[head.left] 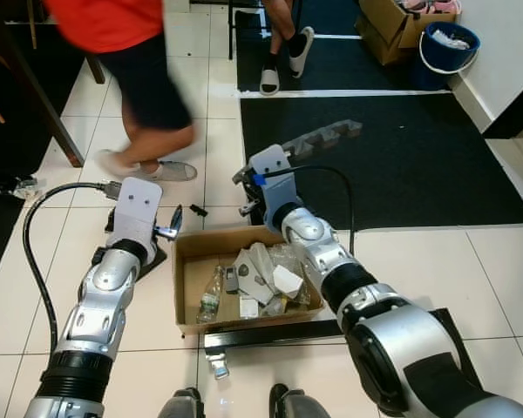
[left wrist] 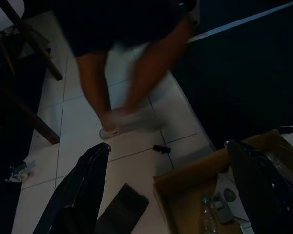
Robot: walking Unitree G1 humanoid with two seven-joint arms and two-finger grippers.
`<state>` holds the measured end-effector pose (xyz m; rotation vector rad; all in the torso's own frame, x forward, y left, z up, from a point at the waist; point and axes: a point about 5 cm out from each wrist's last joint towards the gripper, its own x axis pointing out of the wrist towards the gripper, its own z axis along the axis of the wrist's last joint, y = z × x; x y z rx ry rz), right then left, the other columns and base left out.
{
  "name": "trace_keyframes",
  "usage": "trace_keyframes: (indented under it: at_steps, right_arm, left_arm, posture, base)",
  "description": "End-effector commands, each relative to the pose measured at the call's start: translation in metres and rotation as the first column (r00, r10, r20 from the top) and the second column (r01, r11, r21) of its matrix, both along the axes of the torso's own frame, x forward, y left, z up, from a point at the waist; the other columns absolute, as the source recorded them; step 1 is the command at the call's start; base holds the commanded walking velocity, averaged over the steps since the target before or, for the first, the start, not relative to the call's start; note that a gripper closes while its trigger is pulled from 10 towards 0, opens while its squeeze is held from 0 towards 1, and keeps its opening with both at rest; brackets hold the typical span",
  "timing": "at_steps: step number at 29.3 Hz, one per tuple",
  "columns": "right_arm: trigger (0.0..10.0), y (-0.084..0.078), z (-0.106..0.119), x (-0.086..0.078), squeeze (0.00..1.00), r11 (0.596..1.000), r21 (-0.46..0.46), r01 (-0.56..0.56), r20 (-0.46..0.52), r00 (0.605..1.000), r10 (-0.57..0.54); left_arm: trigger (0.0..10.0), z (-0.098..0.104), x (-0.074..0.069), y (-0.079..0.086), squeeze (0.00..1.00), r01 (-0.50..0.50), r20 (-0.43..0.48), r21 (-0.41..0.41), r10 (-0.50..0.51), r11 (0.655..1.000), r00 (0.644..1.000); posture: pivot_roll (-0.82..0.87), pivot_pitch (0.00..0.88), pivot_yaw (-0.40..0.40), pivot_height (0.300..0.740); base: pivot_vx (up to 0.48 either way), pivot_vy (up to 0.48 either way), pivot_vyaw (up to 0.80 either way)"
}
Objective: Picking trash to rubbish bin
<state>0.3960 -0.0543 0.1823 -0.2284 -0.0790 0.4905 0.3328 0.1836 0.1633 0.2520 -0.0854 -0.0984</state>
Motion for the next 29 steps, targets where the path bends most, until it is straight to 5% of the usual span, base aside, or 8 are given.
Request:
trace_keyframes:
  at_steps: [1, 2, 3, 10, 12, 20, 29]
  right_arm:
    - [10.0, 0.001, -0.004, -0.001, 0.55, 0.999, 0.038, -0.021, -0.032, 0.999, 0.022]
    - [10.0, 0.002, -0.004, -0.002, 0.83, 0.999, 0.044, -0.028, -0.034, 0.999, 0.029]
    - [10.0, 0.003, -0.005, -0.002, 1.00, 0.998, 0.054, -0.036, -0.039, 0.999, 0.038]
    - [10.0, 0.004, -0.009, -0.003, 1.00, 0.999, 0.037, -0.037, -0.056, 0.998, 0.039]
    - [10.0, 0.004, -0.011, -0.004, 0.00, 0.999, 0.025, -0.041, -0.061, 0.997, 0.042]
    - [10.0, 0.000, -0.015, -0.004, 0.00, 0.998, 0.056, -0.036, -0.081, 0.996, 0.040]
    - [10.0, -0.047, -0.034, -0.010, 0.00, 0.942, 0.288, 0.173, -0.105, 0.983, -0.148]
  left_arm:
    - [10.0, -0.009, -0.002, -0.004, 0.00, 0.012, -0.027, -0.003, -0.013, 1.000, 1.000]
    - [10.0, -0.009, -0.002, -0.005, 0.00, 0.013, -0.028, -0.005, -0.013, 1.000, 1.000]
    - [10.0, -0.009, -0.002, -0.005, 0.00, 0.014, -0.027, -0.007, -0.014, 1.000, 1.000]
    - [10.0, -0.009, -0.001, -0.005, 0.00, 0.008, -0.026, -0.012, -0.008, 1.000, 1.000]
    - [10.0, -0.009, -0.001, -0.005, 0.00, 0.005, -0.026, -0.014, -0.005, 1.000, 1.000]
    - [10.0, -0.010, -0.001, -0.006, 0.00, 0.001, -0.024, -0.021, -0.001, 1.000, 1.000]
    - [10.0, -0.018, -0.006, -0.021, 0.00, 0.032, -0.026, -0.107, -0.035, 0.994, 0.999]
  posture:
    - [0.09, 0.275, -0.012, 0.740]
    - [0.09, 0.274, -0.014, 0.740]
    - [0.09, 0.274, -0.014, 0.740]
    - [0.08, 0.268, -0.022, 0.740]
    - [0.08, 0.265, -0.028, 0.740]
    - [0.07, 0.262, -0.035, 0.740]
    - [0.04, 0.225, -0.007, 0.740]
  base:
    - [0.000, 0.000, 0.00]
    - [0.000, 0.000, 0.00]
    - [0.000, 0.000, 0.00]
    - [0.000, 0.000, 0.00]
    - [0.000, 0.000, 0.00]
    - [0.000, 0.000, 0.00]
    - [0.000, 0.000, 0.00]
